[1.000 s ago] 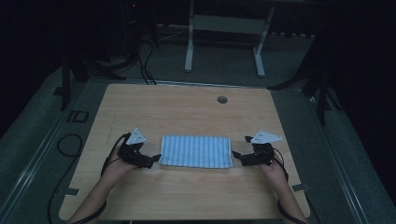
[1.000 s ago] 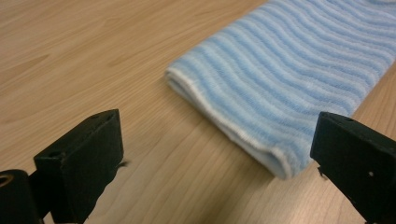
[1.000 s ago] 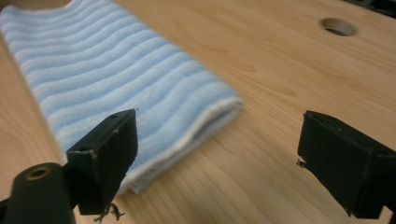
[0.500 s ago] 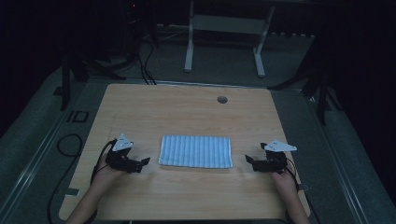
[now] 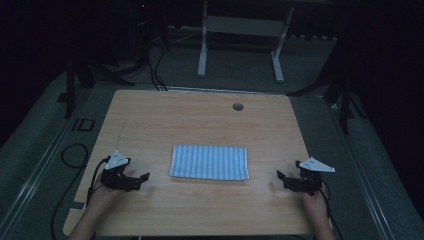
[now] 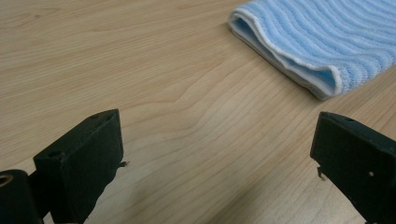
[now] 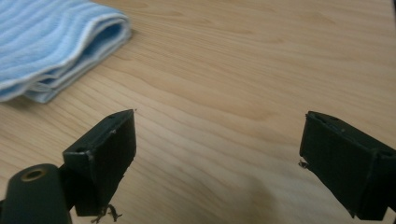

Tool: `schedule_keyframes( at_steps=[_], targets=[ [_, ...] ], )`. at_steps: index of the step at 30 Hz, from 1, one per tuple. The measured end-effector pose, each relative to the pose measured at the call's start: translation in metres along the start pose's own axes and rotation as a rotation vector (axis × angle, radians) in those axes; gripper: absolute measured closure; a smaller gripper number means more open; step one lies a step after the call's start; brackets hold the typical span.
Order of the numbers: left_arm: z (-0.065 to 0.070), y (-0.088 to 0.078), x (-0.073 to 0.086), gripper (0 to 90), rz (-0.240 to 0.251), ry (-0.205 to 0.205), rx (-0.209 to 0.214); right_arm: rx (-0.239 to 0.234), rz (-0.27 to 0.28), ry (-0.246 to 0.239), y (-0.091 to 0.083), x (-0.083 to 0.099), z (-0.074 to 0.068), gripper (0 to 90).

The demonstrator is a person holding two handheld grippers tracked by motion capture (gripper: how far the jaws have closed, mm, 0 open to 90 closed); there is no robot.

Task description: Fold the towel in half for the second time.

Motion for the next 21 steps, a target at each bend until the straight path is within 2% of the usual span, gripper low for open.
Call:
schedule_keyframes(
  at_steps=[7,10,11,12,13,15,18,21],
  targets=[
    [-0.005,-0.012,0.01,3.0,0.017,-0.04,-0.04,0.061,0.052,0.072,-0.011,0.004,0.013,10.9],
    [-0.007,-0.017,0.014,3.0,0.023,-0.058,-0.051,0.097,0.068,0.092,-0.015,0.004,0.018,10.8],
    [-0.007,-0.017,0.014,3.0,0.023,-0.058,-0.051,0.097,0.068,0.092,-0.015,0.004,0.018,10.8],
    [-0.008,-0.018,0.016,3.0,0.026,-0.064,-0.052,0.118,0.086,0.086,-0.017,0.004,0.02,10.8],
    [-0.009,-0.019,0.017,3.0,0.031,-0.074,-0.06,0.119,0.097,0.083,-0.018,0.003,0.022,10.8],
    [-0.011,-0.022,0.019,3.0,0.052,-0.092,-0.072,0.08,0.102,0.099,-0.018,0.003,0.023,10.8],
    [-0.015,-0.026,0.022,3.0,0.068,-0.112,-0.099,0.052,0.114,0.121,-0.019,0.003,0.023,10.8],
    [-0.018,-0.032,0.024,3.0,0.094,-0.137,-0.112,0.059,0.13,0.129,-0.019,0.003,0.025,10.8]
  ],
)
Point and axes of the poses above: each handheld gripper's, and its own axes: y roughly forward along the jaws, x roughly out of its underside, z roughly to its right, the point moved 5 cm from there along y, roughly forward along the jaws, and after that the axes turned 14 degrees about y, right-handed, at the moved point
